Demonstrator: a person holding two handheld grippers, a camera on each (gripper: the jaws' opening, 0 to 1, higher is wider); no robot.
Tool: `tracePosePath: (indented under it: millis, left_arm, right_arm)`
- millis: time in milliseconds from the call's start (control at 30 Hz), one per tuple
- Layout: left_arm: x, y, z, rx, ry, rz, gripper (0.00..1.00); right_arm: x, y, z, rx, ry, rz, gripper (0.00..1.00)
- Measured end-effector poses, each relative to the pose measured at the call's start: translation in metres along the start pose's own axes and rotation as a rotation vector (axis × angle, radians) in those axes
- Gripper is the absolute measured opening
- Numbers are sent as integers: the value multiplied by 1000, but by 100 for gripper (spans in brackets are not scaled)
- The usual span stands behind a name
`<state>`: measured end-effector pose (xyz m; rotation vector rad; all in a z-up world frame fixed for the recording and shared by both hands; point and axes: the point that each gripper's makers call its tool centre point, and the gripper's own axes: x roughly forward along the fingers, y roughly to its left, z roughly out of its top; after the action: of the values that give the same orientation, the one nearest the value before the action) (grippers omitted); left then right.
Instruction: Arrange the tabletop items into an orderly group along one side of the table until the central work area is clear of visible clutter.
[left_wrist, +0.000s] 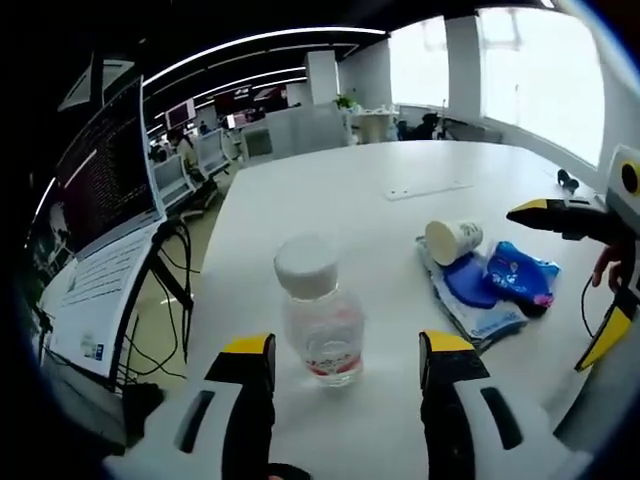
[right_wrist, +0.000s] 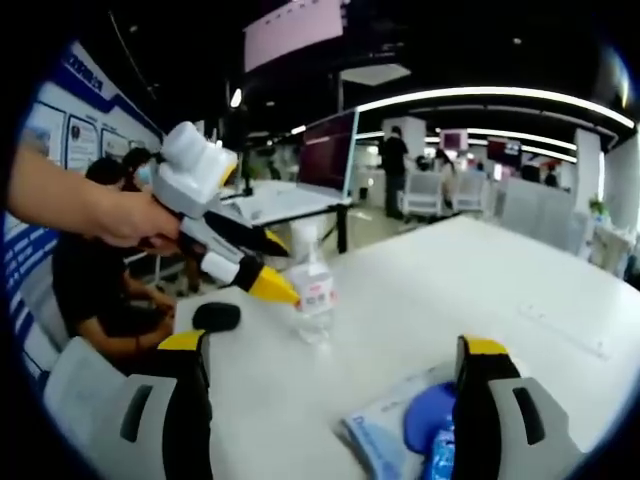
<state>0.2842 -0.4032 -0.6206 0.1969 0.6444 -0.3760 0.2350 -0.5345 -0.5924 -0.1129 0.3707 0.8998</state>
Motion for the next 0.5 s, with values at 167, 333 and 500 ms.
tracePosePath:
  millis: [167, 333, 500]
  left_arm:
    - [-6, -1, 7, -50, -15, 29, 58]
    - [-9, 2, 6, -64, -16, 58, 59]
    - [-10, 3, 7, -106, -28, 92, 59]
  right_arm:
    - [-10, -5, 1, -25, 8, 17, 100]
    - [-17, -11, 3, -6, -3, 9, 100]
    - [-22, -17, -2, -17, 2, 14, 100]
